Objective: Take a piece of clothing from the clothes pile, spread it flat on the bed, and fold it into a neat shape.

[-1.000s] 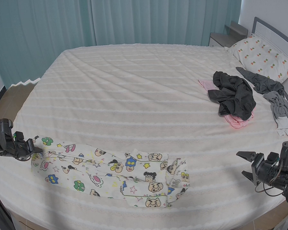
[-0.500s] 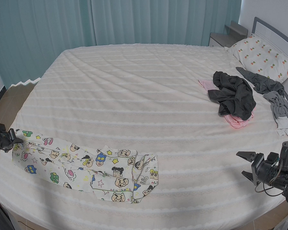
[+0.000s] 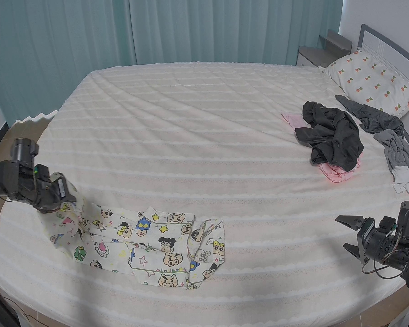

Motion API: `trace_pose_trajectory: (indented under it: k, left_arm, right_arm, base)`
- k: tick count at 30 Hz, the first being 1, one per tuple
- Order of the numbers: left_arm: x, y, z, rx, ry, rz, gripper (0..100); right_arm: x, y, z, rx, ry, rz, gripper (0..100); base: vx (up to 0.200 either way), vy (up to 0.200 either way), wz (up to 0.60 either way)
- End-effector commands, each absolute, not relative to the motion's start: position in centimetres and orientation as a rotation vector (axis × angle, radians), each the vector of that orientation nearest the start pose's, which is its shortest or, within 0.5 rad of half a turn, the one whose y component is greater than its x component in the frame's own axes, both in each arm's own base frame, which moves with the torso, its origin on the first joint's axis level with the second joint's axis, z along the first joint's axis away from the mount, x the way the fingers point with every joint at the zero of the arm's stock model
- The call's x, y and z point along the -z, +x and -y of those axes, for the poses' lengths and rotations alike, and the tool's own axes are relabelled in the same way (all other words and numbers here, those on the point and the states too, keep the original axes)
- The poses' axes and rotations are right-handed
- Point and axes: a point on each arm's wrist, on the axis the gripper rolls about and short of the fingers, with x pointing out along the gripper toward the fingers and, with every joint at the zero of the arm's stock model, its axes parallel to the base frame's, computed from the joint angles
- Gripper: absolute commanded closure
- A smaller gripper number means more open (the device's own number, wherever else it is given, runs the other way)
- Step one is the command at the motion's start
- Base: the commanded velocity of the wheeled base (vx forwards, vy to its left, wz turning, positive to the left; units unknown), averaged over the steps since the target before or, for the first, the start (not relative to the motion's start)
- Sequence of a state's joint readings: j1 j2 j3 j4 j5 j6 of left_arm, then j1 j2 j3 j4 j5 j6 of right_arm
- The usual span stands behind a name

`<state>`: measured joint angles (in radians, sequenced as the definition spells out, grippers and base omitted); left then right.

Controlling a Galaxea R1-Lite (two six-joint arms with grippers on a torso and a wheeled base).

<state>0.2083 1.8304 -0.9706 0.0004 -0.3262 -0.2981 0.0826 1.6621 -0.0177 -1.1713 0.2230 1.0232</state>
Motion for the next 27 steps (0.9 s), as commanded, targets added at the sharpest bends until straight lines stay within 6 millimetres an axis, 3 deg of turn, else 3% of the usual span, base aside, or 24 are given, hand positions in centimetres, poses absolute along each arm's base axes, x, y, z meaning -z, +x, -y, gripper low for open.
trace_pose_trajectory:
  k: [1, 2, 3, 5, 6, 11, 19, 27]
  left_arm:
    - [-14.3, 28.8, 5.6, 0.089, -0.419, -0.822, 100]
    - [-14.0, 28.5, 7.8, 0.117, -0.408, -0.813, 100]
    - [-13.7, 28.5, 8.7, 0.128, -0.400, -0.815, 100]
    - [-13.7, 28.5, 8.7, 0.128, -0.400, -0.815, 100]
    - [-12.3, 28.2, 12.4, 0.170, -0.342, -0.828, 100]
    - [-9.6, 28.3, 17.3, 0.189, -0.322, -0.826, 100]
    - [-7.6, 28.1, 19.7, 0.241, -0.304, -0.843, 100]
    - [-7.0, 29.8, 22.0, 0.265, -0.379, -0.799, 100]
  right_arm:
    - [-6.9, 17.6, -2.0, -0.021, 1.028, -0.606, 0]
    - [-6.9, 17.6, -2.0, -0.021, 1.028, -0.606, 0]
    - [-6.9, 17.6, -2.0, -0.021, 1.028, -0.606, 0]
    - [-6.9, 17.6, -2.0, -0.021, 1.028, -0.606, 0]
    - [-6.9, 17.6, -2.0, -0.021, 1.028, -0.606, 0]
    - [-6.9, 17.6, -2.0, -0.020, 1.028, -0.607, 0]
    - [-6.9, 17.6, -2.0, -0.020, 1.028, -0.607, 0]
    - [-6.9, 17.6, -2.0, -0.021, 1.028, -0.609, 0]
  base:
    - [0.000, 0.000, 0.00]
    - [0.000, 0.000, 0.00]
    - [0.000, 0.000, 0.00]
    - [0.000, 0.000, 0.00]
    - [0.000, 0.000, 0.00]
    - [0.000, 0.000, 0.00]
    - [0.000, 0.000, 0.00]
    - [0.000, 0.000, 0.00]
